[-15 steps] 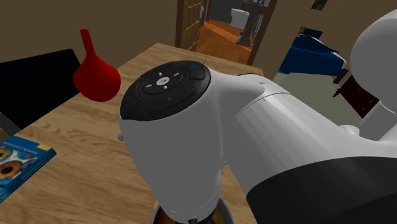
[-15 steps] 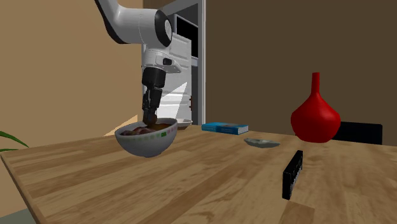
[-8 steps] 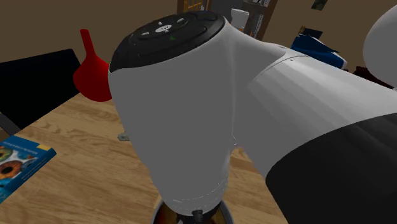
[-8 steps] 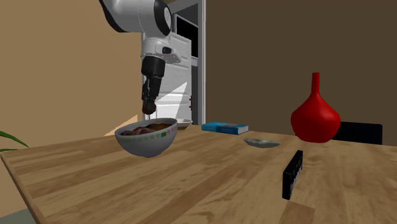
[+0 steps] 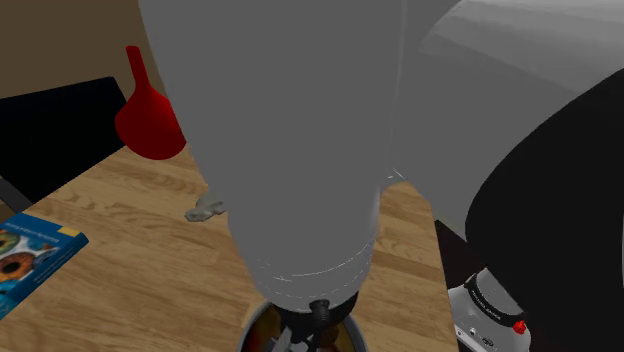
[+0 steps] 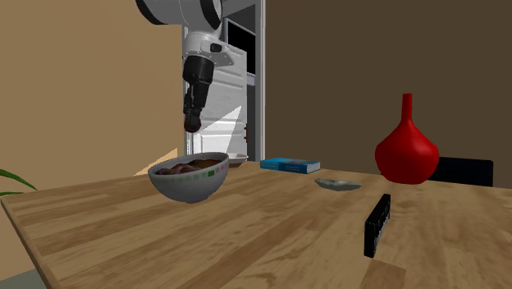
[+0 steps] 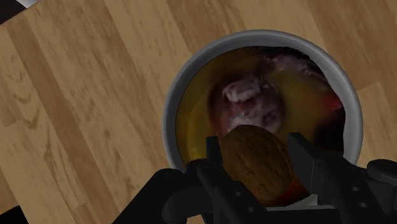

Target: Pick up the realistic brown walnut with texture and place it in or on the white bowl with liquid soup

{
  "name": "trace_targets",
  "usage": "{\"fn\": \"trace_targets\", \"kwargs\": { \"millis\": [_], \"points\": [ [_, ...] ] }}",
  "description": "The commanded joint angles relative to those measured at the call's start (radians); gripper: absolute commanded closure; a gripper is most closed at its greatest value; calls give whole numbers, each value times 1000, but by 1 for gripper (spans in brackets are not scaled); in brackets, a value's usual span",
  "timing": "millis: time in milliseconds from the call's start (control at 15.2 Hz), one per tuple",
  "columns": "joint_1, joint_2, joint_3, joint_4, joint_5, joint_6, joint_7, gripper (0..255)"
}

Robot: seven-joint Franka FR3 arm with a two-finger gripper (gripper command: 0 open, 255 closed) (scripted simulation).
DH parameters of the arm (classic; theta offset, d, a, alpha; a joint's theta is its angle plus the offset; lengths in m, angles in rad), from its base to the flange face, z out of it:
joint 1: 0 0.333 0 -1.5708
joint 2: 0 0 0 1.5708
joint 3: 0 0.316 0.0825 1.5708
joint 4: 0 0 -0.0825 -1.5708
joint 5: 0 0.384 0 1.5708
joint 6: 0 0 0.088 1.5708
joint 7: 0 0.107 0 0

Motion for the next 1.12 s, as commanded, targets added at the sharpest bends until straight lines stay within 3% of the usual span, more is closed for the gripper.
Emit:
{"fn": "trace_targets", "kwargs": {
  "millis": [0, 132, 1056],
  "points": [
    [1, -2, 1, 28, 1, -30, 3, 255],
    [16, 36, 8, 86, -17, -56, 25, 255],
    [12, 44, 2, -100, -23, 136, 18, 255]
  ]
}}
